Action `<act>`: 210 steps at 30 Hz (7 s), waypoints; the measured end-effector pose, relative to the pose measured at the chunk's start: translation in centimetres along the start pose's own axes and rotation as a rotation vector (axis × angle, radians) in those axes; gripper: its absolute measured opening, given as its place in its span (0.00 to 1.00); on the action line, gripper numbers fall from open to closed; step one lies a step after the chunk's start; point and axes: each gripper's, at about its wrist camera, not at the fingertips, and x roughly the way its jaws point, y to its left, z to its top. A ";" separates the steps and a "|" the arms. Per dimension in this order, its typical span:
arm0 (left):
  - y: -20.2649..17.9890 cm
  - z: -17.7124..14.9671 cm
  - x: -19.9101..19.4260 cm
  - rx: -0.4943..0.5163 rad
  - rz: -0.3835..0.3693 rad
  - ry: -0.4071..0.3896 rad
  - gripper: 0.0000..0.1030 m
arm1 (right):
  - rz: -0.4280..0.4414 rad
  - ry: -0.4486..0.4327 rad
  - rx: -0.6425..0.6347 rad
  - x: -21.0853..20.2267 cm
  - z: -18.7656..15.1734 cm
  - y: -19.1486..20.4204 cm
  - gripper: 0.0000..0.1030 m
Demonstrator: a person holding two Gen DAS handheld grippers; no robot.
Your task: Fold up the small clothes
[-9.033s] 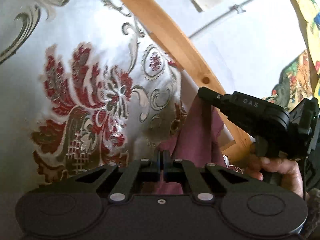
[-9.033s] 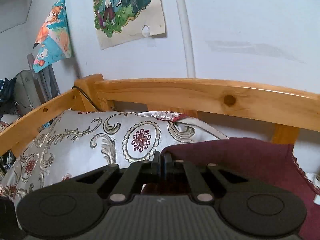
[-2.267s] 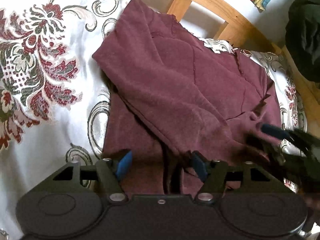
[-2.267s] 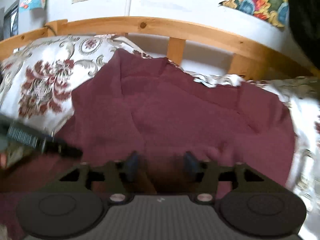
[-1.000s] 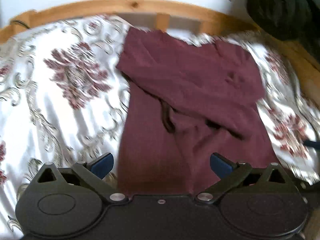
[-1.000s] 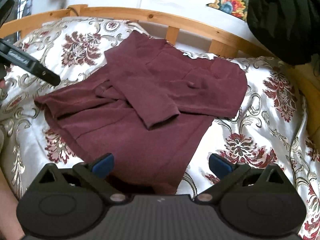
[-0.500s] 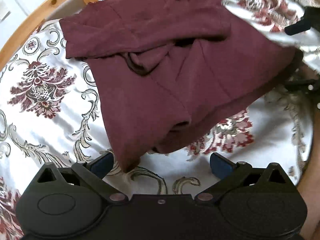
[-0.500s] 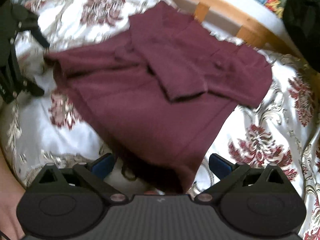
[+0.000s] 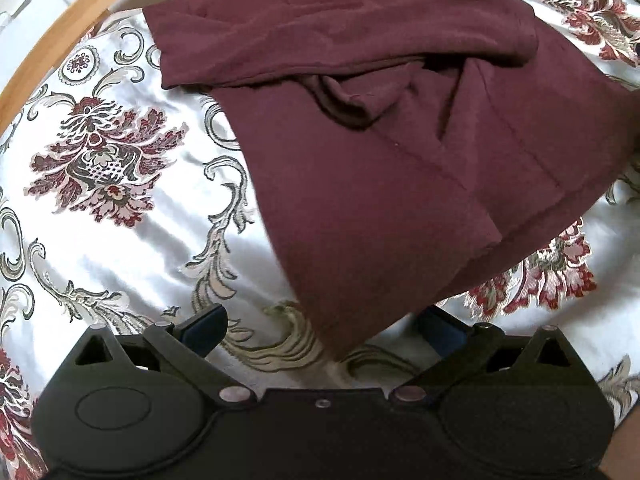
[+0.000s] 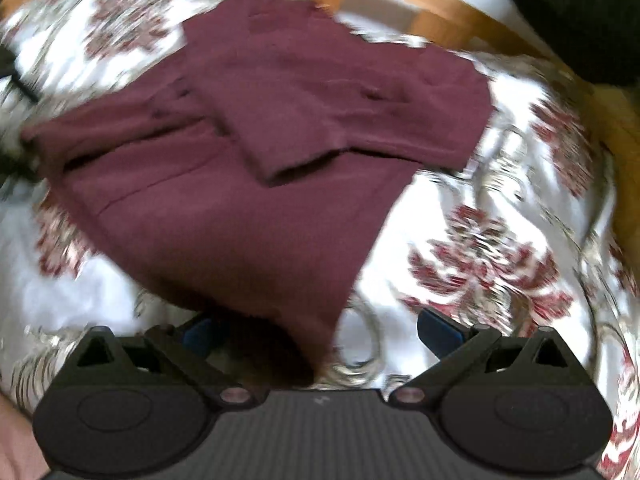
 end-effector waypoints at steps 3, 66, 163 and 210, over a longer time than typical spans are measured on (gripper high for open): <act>-0.1 -0.2 -0.5 0.050 -0.003 -0.017 0.99 | -0.021 -0.024 0.124 -0.5 -0.1 -2.6 1.00; -7.6 -12.2 -19.0 0.162 0.149 -0.542 0.05 | -0.106 -0.356 -0.124 -21.1 -10.4 0.6 0.09; -9.7 -14.7 -17.9 0.260 0.088 -0.457 0.06 | 0.045 -0.048 -0.581 -19.8 -13.0 4.5 0.43; 6.6 7.9 -2.0 -0.447 -0.010 -0.573 0.07 | -0.238 -0.496 0.208 -0.8 4.9 -9.6 0.06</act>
